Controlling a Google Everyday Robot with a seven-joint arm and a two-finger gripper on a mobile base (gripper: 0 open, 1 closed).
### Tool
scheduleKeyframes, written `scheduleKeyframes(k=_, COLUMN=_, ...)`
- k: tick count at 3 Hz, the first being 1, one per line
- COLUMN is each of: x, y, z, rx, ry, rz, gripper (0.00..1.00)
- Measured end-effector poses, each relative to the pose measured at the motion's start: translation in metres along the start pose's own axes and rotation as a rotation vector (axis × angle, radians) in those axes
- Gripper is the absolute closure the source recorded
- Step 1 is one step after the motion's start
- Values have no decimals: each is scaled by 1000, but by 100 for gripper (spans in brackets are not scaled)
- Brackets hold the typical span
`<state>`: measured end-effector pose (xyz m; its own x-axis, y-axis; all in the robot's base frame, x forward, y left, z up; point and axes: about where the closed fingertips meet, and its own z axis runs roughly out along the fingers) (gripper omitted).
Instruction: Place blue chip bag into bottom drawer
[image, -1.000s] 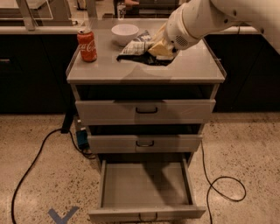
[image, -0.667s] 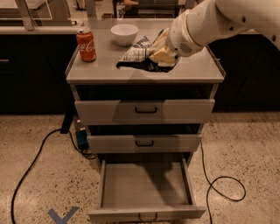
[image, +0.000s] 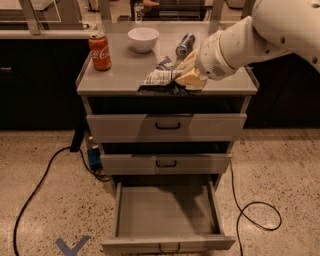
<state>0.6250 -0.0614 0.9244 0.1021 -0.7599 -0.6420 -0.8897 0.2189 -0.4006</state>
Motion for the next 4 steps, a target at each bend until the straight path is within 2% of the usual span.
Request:
scheduleKeyframes(k=1, x=-2, y=2, z=10, rx=-31, ry=-32, rz=-22, gripper=100)
scheduleKeyframes(k=2, x=10, y=24, z=34, rx=-73, ry=-110, rz=-32, gripper=100)
scheduleKeyframes(k=4, x=74, y=107, z=86, rx=-116, ry=-132, rz=24, gripper=100)
